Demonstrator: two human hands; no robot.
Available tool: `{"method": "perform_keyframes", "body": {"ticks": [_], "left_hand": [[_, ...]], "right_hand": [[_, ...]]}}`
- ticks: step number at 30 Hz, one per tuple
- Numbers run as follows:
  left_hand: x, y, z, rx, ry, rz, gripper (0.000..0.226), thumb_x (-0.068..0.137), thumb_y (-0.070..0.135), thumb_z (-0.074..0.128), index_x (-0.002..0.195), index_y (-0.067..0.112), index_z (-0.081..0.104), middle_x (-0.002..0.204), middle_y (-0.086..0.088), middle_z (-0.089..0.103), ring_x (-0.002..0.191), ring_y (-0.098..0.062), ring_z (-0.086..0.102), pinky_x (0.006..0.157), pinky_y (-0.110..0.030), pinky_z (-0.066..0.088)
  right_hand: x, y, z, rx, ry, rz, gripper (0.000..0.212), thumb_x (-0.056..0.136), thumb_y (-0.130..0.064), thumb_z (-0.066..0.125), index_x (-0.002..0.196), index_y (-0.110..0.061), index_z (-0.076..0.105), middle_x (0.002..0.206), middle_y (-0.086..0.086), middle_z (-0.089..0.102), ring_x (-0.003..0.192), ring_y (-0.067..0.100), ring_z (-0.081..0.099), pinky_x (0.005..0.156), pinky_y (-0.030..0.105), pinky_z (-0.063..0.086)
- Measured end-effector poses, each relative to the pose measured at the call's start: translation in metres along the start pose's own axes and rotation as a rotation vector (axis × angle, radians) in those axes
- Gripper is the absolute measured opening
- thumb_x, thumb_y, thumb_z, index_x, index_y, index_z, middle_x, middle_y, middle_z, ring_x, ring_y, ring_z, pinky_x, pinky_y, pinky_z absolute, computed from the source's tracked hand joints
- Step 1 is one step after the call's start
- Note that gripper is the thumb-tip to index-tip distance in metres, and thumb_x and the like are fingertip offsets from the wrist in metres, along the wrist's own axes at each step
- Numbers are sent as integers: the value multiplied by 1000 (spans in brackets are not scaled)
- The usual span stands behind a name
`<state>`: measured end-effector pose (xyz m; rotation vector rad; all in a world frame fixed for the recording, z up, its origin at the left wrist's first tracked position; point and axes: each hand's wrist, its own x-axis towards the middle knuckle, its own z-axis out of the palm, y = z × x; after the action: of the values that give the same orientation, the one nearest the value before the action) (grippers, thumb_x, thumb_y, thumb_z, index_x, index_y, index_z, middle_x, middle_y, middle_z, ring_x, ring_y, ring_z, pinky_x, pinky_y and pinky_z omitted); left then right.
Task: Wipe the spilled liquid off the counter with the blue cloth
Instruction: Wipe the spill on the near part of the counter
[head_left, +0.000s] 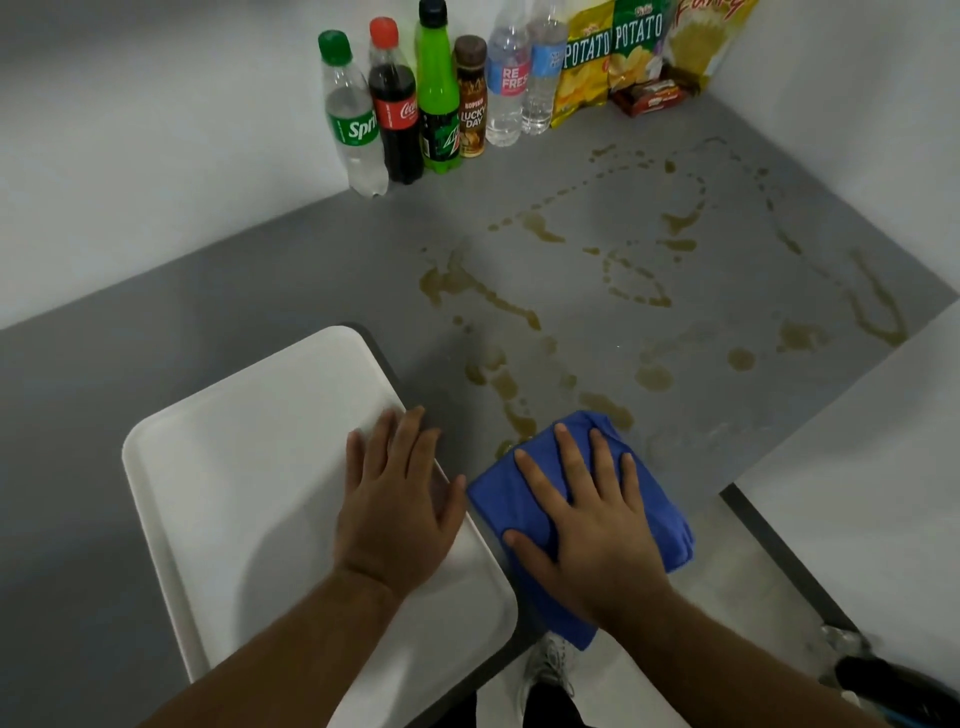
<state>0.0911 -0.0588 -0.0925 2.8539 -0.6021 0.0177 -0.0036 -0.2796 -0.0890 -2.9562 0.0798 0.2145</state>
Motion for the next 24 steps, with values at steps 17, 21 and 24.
{"method": "perform_keyframes", "body": {"ticks": [17, 21, 24], "left_hand": [[43, -16, -9, 29, 103, 40, 61, 95, 58, 48, 139, 17, 58, 153, -8, 51, 146, -35, 41, 123, -62, 26], [51, -20, -4, 45, 59, 25, 65, 94, 60, 45, 142, 17, 56, 157, -8, 48, 150, -37, 34, 122, -66, 24], [50, -20, 0, 43, 52, 13, 66, 94, 62, 43, 144, 19, 53, 159, -6, 46, 152, -38, 31, 123, -64, 24]], "right_hand": [[13, -5, 1, -12, 1, 68, 85, 96, -83, 28, 166, -39, 9, 176, 6, 6, 160, 40, -5, 124, 68, 8], [36, -9, -3, 23, 14, 30, 84, 96, -84, 24, 166, -43, 5, 176, 0, 6, 161, 36, -7, 126, 66, 5], [52, -5, -8, 25, 17, 39, 81, 97, -84, 21, 166, -42, 9, 176, -3, 9, 162, 32, -2, 126, 66, 8]]}}
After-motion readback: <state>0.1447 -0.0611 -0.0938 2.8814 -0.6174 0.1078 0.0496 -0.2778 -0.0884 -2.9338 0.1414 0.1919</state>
